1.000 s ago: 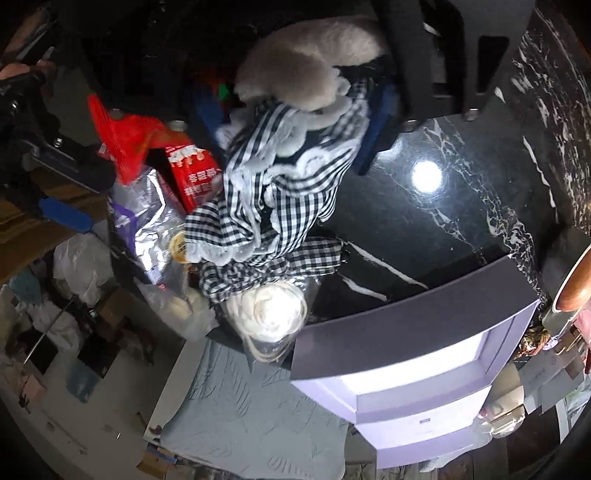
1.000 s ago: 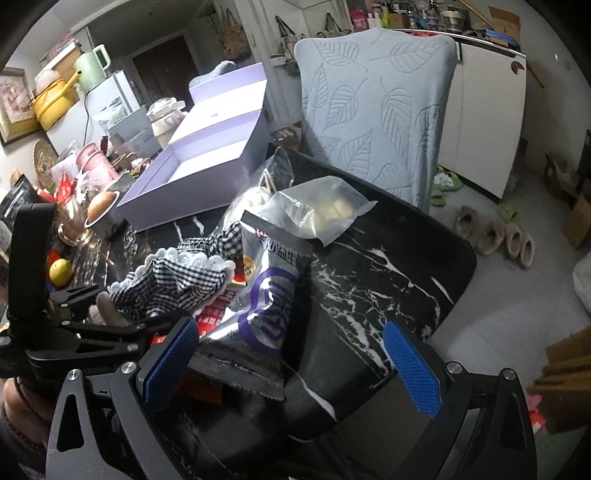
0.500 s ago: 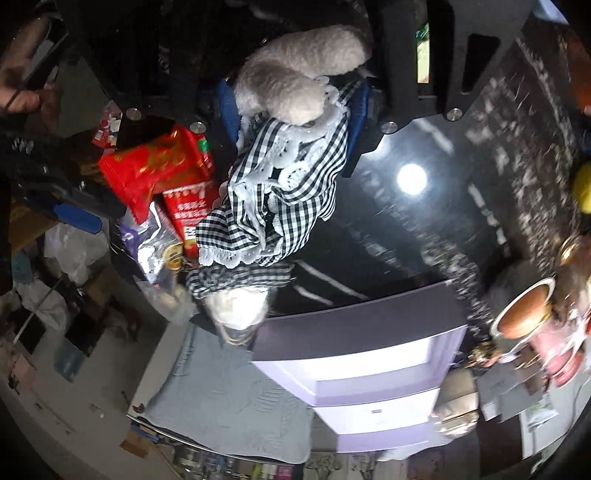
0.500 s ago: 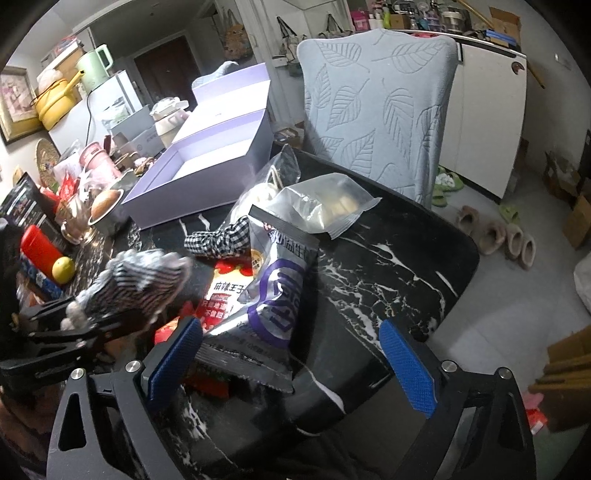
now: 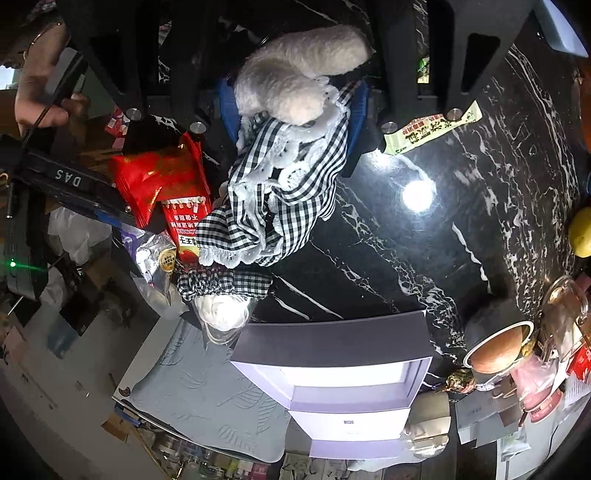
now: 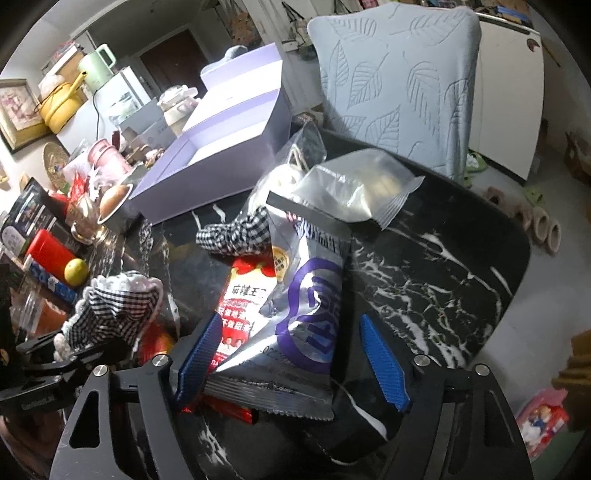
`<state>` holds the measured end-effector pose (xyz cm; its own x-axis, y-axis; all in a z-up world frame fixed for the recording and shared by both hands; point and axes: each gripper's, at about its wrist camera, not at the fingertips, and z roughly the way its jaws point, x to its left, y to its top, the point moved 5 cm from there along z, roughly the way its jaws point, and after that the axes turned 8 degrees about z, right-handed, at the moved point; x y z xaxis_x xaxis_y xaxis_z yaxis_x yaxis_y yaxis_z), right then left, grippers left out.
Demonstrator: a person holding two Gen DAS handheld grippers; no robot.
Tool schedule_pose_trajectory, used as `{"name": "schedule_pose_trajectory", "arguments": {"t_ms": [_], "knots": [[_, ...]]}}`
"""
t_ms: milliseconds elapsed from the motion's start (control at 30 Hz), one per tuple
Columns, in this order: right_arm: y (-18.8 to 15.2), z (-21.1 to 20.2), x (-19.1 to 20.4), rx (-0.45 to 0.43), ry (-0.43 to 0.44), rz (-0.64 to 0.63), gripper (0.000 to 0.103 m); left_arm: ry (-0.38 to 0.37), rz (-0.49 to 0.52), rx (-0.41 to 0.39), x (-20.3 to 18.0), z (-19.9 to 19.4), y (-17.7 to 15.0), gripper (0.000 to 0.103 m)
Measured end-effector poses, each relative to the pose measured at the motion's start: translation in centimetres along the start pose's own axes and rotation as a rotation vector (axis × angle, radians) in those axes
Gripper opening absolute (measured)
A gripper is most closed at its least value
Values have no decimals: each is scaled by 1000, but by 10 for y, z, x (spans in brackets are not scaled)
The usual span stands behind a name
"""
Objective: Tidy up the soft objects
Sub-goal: 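Close the left tool on the plush doll while the right tool grasps the silver-purple bag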
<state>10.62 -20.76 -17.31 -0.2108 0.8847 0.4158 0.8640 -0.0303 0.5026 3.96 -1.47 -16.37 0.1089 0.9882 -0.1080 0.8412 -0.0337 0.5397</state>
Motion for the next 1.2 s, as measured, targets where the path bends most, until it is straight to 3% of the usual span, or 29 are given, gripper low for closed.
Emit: {"name": "schedule_pose_trajectory", "arguments": {"t_ms": [67, 167, 300, 767, 1200], "knots": [[-1, 0, 1, -9, -4, -13, 72, 4, 3, -2, 1, -1, 0, 48], [-3, 1, 4, -5, 12, -23, 55, 1, -2, 0, 2, 0, 1, 48], [-7, 0, 6, -11, -5, -45, 53, 4, -4, -3, 3, -2, 0, 48], [-19, -21, 6, -38, 40, -31, 51, 7, -13, -52, 2, -22, -5, 48], [-13, -5, 7, 88, -2, 1, 54, 21, -35, -65, 8, -28, -8, 48]]}}
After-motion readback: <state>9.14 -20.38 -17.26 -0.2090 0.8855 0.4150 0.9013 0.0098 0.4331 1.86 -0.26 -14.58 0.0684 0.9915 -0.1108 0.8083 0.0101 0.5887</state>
